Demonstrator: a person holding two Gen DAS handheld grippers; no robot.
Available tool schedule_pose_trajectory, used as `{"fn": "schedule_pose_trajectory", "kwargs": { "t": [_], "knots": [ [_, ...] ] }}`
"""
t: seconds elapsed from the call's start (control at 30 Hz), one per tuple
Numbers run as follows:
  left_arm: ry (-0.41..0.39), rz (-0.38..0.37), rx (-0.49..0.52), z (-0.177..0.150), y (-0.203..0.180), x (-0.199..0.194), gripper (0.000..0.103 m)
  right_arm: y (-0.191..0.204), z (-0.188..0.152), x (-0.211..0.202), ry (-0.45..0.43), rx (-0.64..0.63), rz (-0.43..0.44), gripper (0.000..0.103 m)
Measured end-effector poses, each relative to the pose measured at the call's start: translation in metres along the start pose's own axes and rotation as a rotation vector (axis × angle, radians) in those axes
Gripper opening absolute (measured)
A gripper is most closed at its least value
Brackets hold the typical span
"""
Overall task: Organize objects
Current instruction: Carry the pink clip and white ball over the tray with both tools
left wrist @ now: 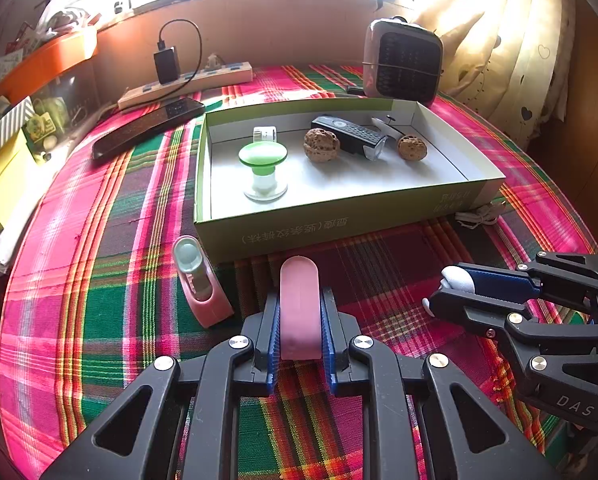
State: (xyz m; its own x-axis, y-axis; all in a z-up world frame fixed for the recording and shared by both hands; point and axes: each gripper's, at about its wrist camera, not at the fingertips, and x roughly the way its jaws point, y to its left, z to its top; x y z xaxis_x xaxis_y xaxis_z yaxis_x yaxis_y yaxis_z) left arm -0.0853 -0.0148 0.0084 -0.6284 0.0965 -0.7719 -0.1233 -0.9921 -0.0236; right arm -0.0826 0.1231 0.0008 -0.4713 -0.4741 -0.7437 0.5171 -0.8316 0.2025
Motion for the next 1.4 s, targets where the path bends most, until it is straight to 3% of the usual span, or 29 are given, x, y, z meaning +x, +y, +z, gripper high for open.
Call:
{"fn": "schedule_pose_trajectory", "kwargs": {
  "t": [0.63, 1.0, 1.4],
  "knots": [
    [-0.015, -0.038, -0.019, 0.007, 0.003, -0.01, 0.016, -0.014, 0.004, -0.013, -0.028, 0.058, 0.011, 0.024],
    [-0.049, -0.087, -0.026, 0.03, 0.004, -0.024, 0.016, -0.038, 0.032, -0.043, -0.115, 0.115, 0.008, 0.024],
    [-0.061, -0.098, -0.018, 0.052, 0.002, -0.021, 0.016, -0.059, 0.064, -0.042, -0.136, 0.124, -0.04, 0.024]
  ]
}}
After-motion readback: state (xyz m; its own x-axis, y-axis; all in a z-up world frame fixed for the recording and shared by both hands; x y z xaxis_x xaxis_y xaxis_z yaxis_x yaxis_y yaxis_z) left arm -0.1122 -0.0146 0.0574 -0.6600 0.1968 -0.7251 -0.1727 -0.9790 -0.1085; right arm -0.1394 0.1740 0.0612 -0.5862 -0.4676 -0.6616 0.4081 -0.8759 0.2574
